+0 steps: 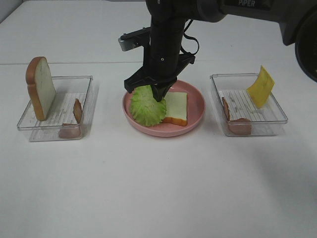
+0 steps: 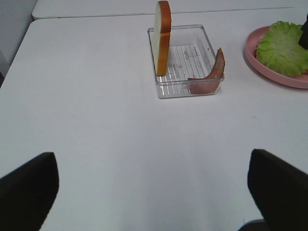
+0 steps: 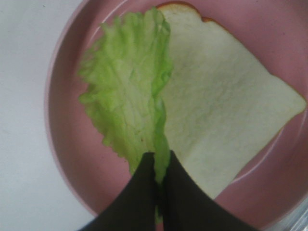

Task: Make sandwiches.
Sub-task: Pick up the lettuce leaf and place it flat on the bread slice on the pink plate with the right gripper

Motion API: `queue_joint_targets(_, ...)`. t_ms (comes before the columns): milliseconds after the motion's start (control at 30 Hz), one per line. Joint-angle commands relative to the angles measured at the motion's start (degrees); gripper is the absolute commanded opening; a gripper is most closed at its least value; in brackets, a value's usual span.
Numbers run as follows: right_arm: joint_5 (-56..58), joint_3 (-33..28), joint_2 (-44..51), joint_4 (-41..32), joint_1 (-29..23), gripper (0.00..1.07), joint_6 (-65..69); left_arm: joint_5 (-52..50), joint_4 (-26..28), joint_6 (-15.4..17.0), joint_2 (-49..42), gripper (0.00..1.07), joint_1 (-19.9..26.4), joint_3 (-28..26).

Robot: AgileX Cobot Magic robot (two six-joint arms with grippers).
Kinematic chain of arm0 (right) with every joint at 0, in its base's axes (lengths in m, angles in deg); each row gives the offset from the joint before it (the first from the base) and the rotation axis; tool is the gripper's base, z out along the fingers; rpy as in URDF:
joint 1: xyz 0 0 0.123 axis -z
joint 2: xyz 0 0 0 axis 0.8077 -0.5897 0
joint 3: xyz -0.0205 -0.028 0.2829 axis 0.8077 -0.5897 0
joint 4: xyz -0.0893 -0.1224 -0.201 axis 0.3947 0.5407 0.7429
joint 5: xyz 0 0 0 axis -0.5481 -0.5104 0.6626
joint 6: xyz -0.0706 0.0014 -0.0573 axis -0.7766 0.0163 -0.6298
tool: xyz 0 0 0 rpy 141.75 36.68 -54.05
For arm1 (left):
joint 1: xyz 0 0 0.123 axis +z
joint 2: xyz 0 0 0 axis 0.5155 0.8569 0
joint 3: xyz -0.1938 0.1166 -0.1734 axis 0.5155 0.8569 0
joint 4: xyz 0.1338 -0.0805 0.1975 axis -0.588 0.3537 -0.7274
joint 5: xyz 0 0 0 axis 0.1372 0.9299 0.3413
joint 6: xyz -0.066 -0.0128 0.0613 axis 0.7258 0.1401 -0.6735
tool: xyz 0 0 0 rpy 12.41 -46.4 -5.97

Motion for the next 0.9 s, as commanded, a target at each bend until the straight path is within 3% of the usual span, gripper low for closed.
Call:
queue_joint_targets(33, -0.7, 0.1, -0.5, 4.5, 0.1, 0.0, 0.5, -0.1, 0.2, 0.0, -0.9, 1.01, 0.2, 0.1)
queue_joint_targets(500, -4.2, 0.1, -1.1, 11.7, 0.1, 0.0, 0.5, -0.1, 0.2, 0.0, -0.9, 1.01, 0.2, 0.1)
queue_joint_targets(733, -3.1, 0.1, -2.2, 11.9, 0.1, 0.0, 0.5, -0.1, 0.2, 0.0, -0.9, 1.01, 0.2, 0.1)
queue_joint_targets(833, -2.7, 0.1, -3.0, 11.7, 0.1, 0.08, 0.5, -0.1, 0.2, 0.0, -0.9, 1.01, 0.2, 0.1)
queue_joint_targets(867, -2.6, 0.1, -3.2, 11.8, 0.1, 0.29, 0.5, -0.1, 0.2, 0.0, -0.9, 1.01, 0.2, 0.1)
queue_joint_targets(900, -2.6, 0.1, -3.2, 11.8, 0.1, 0.29, 0.5, -0.1, 0.2, 0.0, -0.9, 1.01, 0.2, 0.1)
